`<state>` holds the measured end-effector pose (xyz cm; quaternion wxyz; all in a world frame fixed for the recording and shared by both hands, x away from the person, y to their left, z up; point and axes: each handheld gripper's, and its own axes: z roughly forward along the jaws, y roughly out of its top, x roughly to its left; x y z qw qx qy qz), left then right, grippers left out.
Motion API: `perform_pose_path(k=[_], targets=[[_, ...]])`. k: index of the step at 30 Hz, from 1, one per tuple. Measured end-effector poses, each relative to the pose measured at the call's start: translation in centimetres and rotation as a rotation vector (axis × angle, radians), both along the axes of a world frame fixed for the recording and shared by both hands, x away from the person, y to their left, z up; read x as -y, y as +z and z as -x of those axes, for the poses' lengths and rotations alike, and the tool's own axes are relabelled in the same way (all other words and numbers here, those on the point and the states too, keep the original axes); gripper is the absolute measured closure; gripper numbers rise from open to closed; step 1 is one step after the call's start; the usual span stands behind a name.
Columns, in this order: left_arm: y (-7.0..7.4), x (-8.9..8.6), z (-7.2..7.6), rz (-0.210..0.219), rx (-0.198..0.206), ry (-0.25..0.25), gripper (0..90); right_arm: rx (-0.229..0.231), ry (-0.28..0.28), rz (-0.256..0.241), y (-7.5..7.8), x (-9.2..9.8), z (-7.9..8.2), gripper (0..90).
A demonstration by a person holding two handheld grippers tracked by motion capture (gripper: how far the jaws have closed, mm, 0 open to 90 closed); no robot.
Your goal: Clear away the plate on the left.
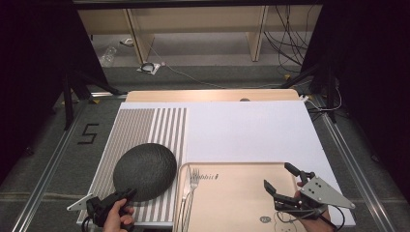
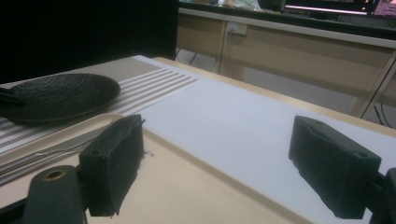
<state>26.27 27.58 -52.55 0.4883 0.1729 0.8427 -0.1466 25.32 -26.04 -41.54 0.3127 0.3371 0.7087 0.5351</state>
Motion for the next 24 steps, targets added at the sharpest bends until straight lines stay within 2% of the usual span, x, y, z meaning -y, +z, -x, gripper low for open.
perform_pose_path(k=[4,7,14,19,22,24], targets=[[-0.1,0.1,0.2,0.014,0.032,-0.007,80.4,0.0,0.0,0.002,0.0,0.0,0.0,18.7],[0.1,0.1,0.3,0.002,0.066,-0.009,83.8,0.0,0.001,0.001,0.0,0.0,0.0,18.7],[0.3,0.0,0.3,-0.008,0.092,-0.008,85.0,-0.001,0.001,0.004,0.0,0.0,0.0,18.7],[0.4,-0.1,0.3,-0.003,0.091,-0.011,85.1,0.001,0.003,0.002,0.0,0.0,0.0,18.7],[0.8,-0.1,0.1,-0.037,0.093,-0.034,85.0,-0.002,0.004,0.003,0.0,0.0,0.0,18.7],[1.0,-0.1,-0.1,-0.038,0.106,-0.046,85.0,-0.002,0.004,0.003,0.1,0.1,0.0,18.8]])
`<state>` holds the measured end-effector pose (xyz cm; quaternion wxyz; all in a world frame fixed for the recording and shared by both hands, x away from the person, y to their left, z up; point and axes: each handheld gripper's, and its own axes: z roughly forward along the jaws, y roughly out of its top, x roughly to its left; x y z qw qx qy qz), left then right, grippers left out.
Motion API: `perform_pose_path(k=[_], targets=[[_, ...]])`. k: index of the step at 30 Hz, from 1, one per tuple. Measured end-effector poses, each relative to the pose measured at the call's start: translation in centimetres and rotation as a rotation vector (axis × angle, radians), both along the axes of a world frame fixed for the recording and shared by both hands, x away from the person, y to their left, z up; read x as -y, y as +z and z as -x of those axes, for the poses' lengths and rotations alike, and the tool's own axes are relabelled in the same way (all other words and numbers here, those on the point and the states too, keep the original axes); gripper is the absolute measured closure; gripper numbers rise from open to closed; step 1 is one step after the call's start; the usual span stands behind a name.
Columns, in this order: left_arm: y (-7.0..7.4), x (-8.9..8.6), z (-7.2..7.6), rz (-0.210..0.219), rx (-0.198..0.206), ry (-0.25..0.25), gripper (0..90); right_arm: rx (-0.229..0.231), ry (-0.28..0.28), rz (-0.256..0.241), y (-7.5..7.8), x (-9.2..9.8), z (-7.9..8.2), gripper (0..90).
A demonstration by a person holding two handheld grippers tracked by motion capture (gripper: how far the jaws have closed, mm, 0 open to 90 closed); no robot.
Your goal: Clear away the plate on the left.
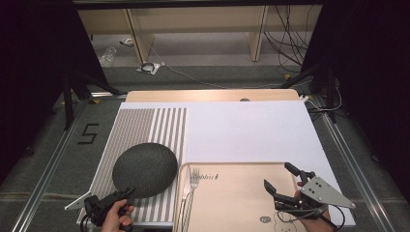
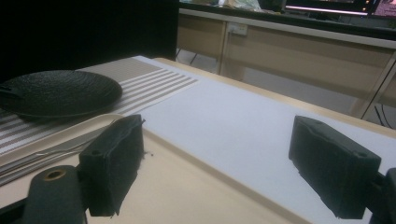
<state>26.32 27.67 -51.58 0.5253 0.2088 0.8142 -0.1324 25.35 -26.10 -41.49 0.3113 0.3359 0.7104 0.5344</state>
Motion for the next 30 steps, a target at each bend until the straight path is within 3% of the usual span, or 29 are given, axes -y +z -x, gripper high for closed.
perform_pose_path(k=[3,11,30], targets=[[0.0,0.1,-0.2,0.043,0.032,-0.013,85.0,-0.001,0.0,0.0,0.0,0.0,0.0,18.8],[0.5,0.4,-0.6,0.08,0.093,-0.066,84.9,-0.001,0.0,-0.003,0.0,0.0,0.0,18.7],[1.4,2.2,-1.2,0.108,0.154,-0.219,84.9,0.0,-0.001,-0.002,0.0,0.0,0.0,18.7]])
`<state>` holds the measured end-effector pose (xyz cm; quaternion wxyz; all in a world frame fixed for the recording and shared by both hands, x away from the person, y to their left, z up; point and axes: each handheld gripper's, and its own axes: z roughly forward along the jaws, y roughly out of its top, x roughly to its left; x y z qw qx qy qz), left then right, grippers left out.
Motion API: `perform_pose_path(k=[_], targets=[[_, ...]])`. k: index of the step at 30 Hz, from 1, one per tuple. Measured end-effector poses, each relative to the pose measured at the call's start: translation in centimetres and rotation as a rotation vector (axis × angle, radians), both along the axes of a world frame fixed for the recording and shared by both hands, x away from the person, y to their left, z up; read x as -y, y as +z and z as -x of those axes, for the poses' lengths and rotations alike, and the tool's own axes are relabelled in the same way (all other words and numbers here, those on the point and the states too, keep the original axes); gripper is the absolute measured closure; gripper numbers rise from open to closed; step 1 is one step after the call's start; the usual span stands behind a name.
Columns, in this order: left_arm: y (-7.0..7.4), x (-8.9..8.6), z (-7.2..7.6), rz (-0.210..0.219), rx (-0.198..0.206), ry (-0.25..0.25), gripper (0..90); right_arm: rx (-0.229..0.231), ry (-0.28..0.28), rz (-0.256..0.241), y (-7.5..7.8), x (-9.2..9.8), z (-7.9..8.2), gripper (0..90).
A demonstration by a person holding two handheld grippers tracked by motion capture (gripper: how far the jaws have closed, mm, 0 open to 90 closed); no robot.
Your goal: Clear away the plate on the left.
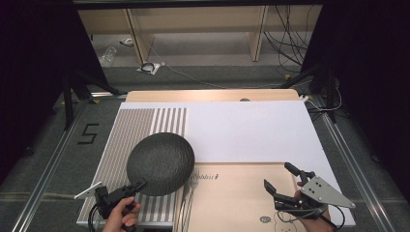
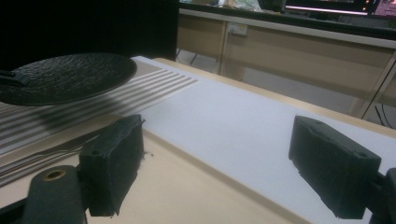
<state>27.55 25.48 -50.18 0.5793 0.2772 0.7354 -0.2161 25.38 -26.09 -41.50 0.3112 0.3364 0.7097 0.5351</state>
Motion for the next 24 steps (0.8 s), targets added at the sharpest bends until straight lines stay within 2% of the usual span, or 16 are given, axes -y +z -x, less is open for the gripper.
perform_pose_path(k=[9,24], targets=[[0.5,1.2,-0.2,-0.001,0.029,-0.075,84.9,-0.001,-0.001,-0.001,0.0,0.0,0.0,18.7],[0.9,4.1,-0.5,-0.054,0.042,-0.222,84.9,-0.003,-0.004,0.0,0.0,0.1,0.0,18.7]])
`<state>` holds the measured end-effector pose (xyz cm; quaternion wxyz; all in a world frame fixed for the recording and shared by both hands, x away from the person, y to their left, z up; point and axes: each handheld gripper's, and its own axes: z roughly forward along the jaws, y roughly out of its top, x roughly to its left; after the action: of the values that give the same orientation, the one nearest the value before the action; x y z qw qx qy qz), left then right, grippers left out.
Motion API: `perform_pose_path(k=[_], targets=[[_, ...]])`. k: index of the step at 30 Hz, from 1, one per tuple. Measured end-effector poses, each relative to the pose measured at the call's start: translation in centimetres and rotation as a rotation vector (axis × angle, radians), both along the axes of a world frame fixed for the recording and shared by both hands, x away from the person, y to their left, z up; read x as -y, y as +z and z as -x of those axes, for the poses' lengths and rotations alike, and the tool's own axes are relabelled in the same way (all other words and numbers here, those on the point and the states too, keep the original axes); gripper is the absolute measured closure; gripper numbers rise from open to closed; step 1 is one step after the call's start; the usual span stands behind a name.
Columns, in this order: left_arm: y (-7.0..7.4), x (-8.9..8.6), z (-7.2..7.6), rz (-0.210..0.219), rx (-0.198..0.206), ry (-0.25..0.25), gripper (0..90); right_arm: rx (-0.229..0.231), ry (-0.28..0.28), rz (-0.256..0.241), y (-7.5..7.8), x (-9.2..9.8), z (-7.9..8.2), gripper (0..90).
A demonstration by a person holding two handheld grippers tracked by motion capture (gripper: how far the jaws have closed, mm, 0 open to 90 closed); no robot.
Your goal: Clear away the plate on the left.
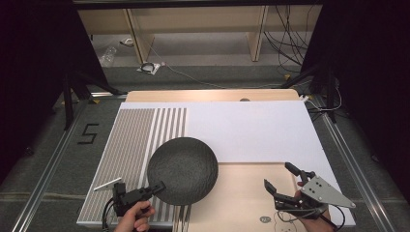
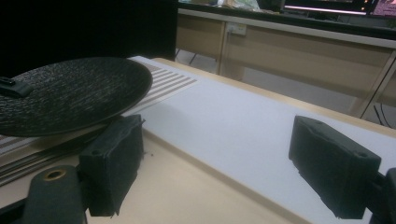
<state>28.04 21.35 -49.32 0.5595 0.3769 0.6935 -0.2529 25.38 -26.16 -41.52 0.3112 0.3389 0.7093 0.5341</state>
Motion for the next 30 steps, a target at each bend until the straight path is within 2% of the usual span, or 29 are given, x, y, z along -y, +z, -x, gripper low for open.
perform_pose_path(k=[5,9,18,30], targets=[[-0.1,0.9,0.0,-0.013,0.003,-0.046,84.9,0.0,0.001,0.0,0.0,0.0,0.0,18.7],[-0.1,1.6,-0.1,-0.005,-0.002,-0.067,84.9,0.001,0.0,0.0,0.0,0.0,0.0,18.7],[0.0,3.5,-0.1,-0.016,0.013,-0.15,84.9,0.001,0.0,0.001,0.0,0.0,0.0,18.7],[-0.2,5.7,0.0,-0.039,0.011,-0.219,85.0,0.001,0.001,0.001,0.0,0.0,0.0,18.7]])
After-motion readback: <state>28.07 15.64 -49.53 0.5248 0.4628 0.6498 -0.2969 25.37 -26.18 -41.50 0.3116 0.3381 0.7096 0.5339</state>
